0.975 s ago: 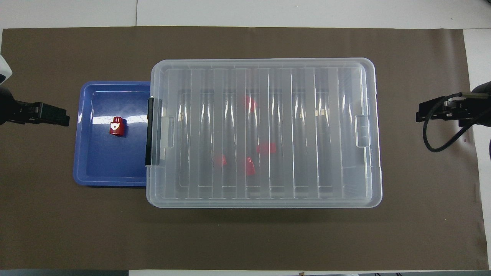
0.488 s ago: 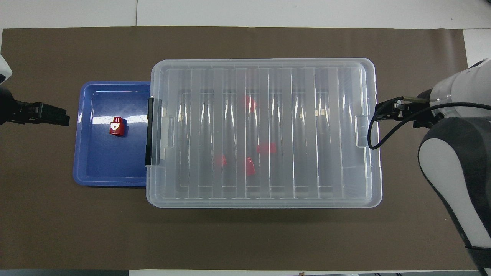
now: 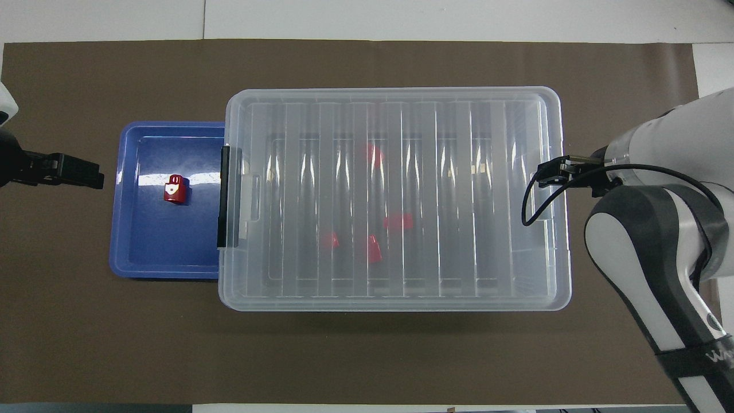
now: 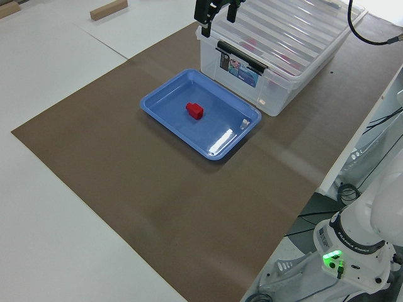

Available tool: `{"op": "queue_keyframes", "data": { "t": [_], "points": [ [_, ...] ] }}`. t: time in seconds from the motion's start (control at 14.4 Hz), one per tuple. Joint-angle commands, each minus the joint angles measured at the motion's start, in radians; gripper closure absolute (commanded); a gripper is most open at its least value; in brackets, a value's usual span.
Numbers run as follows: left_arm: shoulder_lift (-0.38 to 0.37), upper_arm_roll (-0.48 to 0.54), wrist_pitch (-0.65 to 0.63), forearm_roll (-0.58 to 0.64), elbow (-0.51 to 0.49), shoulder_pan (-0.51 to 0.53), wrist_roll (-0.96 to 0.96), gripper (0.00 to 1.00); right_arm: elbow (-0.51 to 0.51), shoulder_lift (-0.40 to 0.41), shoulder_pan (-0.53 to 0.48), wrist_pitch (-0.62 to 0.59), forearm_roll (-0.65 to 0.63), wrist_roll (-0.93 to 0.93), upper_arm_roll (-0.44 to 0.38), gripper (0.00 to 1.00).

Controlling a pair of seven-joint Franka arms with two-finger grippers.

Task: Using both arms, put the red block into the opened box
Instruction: 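Reach the right gripper to the clear lid's edge nearest it, then slide the lid toward the right gripper while the left gripper reaches the cube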

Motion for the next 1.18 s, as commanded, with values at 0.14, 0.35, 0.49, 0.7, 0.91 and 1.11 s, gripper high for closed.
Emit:
{"op": "queue_keyframes", "data": {
  "t": [0.14, 0.35, 0.49, 0.7, 0.91, 1.11],
  "points": [
    [-0.028, 0.004, -0.004, -0.017, -0.029, 0.005, 0.008, 0.0, -0.087, -0.041, -0.033, 0.063, 0.019, -0.076, 0.002, 0.0],
    [-0.028, 0.004, 0.006, -0.017, -0.025, 0.017, 0.002, 0.0, -0.09, -0.041, -0.056, 0.063, 0.019, -0.11, 0.002, 0.0],
    [-0.032, 0.002, 0.02, -0.017, -0.045, 0.014, 0.005, 0.0, -0.09, -0.041, -0.068, 0.063, 0.019, -0.14, 0.001, 0.0],
    [-0.063, 0.002, 0.191, -0.017, -0.152, 0.015, 0.004, 0.0, -0.09, -0.04, -0.112, 0.075, 0.017, -0.231, -0.002, 0.0],
    [-0.066, 0.001, 0.305, -0.017, -0.259, 0.003, 0.012, 0.0, -0.084, -0.037, -0.16, 0.073, 0.016, -0.329, -0.02, 0.0],
    [-0.058, 0.001, 0.445, -0.017, -0.368, 0.003, 0.016, 0.0, -0.078, -0.034, -0.161, 0.072, 0.014, -0.412, -0.074, 0.0]
  ]
}}
